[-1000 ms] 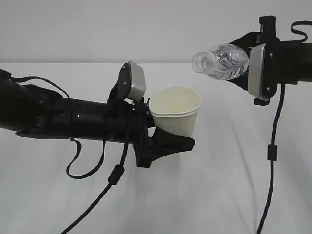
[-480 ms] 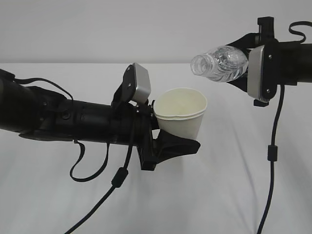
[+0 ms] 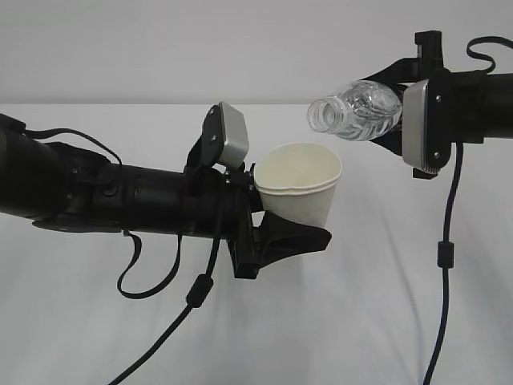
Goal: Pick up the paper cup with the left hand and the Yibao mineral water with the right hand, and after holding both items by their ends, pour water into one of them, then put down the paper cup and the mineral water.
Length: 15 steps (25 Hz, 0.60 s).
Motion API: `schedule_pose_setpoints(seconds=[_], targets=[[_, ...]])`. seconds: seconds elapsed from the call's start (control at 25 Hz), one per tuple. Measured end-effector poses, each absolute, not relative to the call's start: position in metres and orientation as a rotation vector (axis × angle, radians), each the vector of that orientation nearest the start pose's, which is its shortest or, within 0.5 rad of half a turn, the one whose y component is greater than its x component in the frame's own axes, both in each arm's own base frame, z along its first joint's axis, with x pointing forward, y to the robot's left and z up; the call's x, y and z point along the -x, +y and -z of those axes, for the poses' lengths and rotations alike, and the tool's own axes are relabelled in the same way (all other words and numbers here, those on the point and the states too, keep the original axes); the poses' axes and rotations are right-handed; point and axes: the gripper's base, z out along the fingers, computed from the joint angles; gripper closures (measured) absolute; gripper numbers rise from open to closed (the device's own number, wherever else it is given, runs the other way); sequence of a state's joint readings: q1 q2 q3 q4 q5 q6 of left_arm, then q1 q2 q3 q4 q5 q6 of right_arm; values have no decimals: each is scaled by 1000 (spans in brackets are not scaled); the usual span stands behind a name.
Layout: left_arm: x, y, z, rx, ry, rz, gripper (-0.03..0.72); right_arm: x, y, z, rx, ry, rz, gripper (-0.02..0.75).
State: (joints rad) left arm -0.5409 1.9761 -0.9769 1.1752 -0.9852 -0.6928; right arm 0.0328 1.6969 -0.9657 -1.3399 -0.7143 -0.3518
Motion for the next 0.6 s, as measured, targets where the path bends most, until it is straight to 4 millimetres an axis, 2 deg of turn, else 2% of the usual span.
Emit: schedule_pose_setpoints(seconds=[0.6], targets=[[-282,-251,-160,-1251,1517,1067,227,-351,70,-239,1689,931,386,276]])
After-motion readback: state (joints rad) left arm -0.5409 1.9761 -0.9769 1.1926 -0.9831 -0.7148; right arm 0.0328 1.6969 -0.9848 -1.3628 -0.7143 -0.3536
